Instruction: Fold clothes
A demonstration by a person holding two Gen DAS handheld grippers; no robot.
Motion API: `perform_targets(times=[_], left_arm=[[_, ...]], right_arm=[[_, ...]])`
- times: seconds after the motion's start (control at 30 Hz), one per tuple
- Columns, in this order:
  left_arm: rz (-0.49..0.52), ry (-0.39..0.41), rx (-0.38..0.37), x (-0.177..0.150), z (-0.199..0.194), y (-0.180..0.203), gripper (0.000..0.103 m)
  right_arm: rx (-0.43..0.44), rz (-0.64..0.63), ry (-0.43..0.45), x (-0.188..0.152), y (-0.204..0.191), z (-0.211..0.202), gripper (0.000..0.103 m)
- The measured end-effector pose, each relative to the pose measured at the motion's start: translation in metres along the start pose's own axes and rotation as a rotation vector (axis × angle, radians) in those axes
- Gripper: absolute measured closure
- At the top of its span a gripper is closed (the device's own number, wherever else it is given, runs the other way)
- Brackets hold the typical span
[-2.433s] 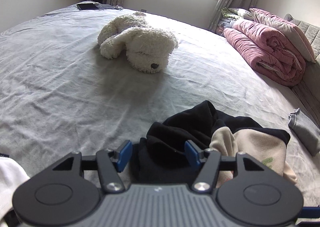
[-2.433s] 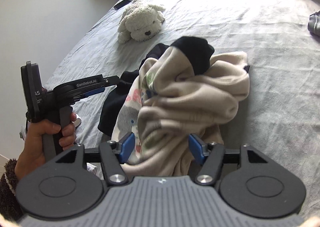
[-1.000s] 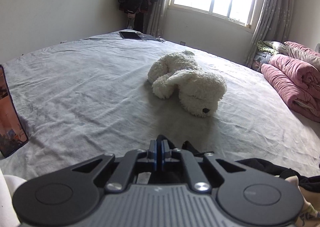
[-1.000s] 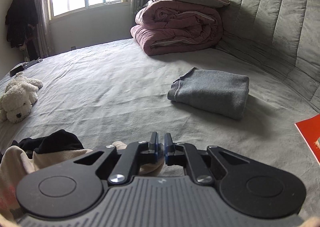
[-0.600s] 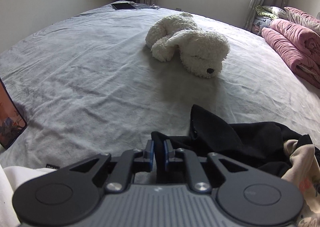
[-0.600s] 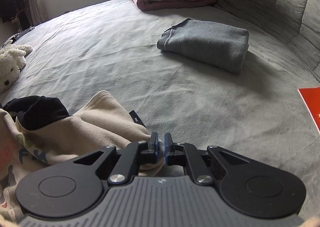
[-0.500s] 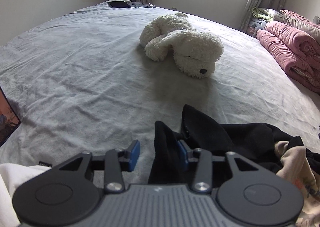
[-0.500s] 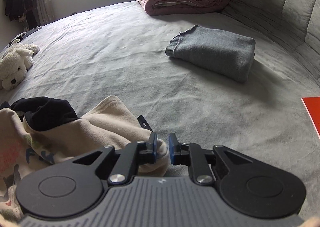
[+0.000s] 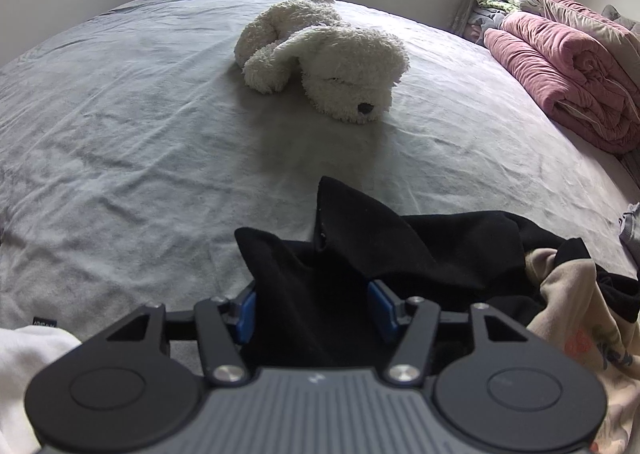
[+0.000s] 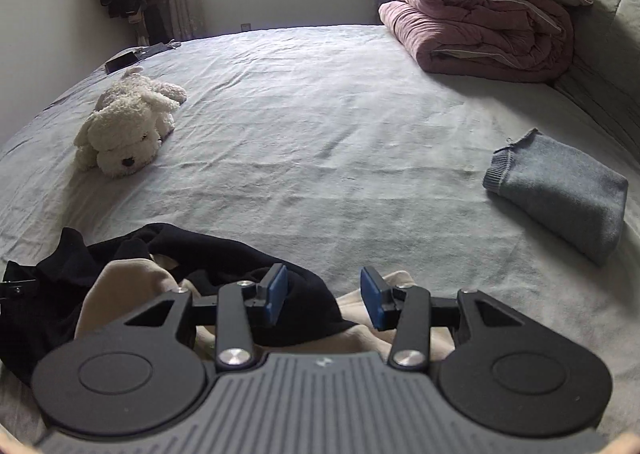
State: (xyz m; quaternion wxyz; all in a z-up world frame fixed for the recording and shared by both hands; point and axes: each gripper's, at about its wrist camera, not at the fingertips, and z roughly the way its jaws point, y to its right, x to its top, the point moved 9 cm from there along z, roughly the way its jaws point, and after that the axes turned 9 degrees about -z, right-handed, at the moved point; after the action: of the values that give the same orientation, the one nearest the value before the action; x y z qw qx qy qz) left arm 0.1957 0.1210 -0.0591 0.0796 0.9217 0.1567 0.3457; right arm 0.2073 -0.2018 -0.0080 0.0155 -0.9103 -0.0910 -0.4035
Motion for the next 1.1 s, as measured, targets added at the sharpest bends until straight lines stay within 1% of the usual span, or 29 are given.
perform_targets(times=[0.17, 0.2, 0.43, 0.57, 0.73, 0.8, 0.83, 0.87, 0.9, 0.93, 0.97, 1.1], left_arm=[[-0.022, -0.021, -0.011, 0.000, 0.003, -0.005, 0.044], [-0.020, -0.028, -0.009, -0.001, 0.004, -0.005, 0.044], [-0.048, -0.084, -0.022, -0.010, 0.013, -0.005, 0.045], [-0.043, -0.089, -0.021, -0.011, 0.013, -0.005, 0.045], [-0.033, -0.095, -0.017, -0.012, 0.015, -0.005, 0.045], [-0.028, -0.096, -0.013, -0.013, 0.017, -0.005, 0.047], [-0.023, -0.096, -0.010, -0.013, 0.018, -0.005, 0.047], [-0.017, -0.095, -0.005, -0.014, 0.018, -0.005, 0.047], [-0.006, -0.091, 0.001, -0.014, 0.018, -0.004, 0.048], [0.004, -0.087, 0.007, -0.015, 0.018, -0.003, 0.049], [0.015, -0.081, 0.015, -0.015, 0.018, -0.003, 0.051], [0.032, -0.066, 0.029, -0.013, 0.018, -0.004, 0.061]], right_arm=[[0.101, -0.034, -0.026, 0.015, -0.049, 0.022, 0.057], [0.109, -0.046, -0.033, 0.016, -0.057, 0.027, 0.057], [0.142, -0.139, -0.077, 0.024, -0.114, 0.061, 0.057], [0.154, -0.160, -0.109, 0.024, -0.134, 0.082, 0.057], [0.111, -0.196, -0.141, 0.019, -0.144, 0.106, 0.057], [0.088, -0.202, -0.133, 0.019, -0.144, 0.111, 0.067], [0.073, -0.208, -0.126, 0.019, -0.143, 0.113, 0.082], [0.063, -0.212, -0.121, 0.020, -0.142, 0.115, 0.088], [0.062, -0.210, -0.119, 0.021, -0.141, 0.115, 0.090], [0.057, -0.208, -0.115, 0.023, -0.139, 0.115, 0.095], [0.048, -0.208, -0.110, 0.024, -0.137, 0.114, 0.096], [-0.011, -0.217, -0.072, 0.033, -0.126, 0.106, 0.097]])
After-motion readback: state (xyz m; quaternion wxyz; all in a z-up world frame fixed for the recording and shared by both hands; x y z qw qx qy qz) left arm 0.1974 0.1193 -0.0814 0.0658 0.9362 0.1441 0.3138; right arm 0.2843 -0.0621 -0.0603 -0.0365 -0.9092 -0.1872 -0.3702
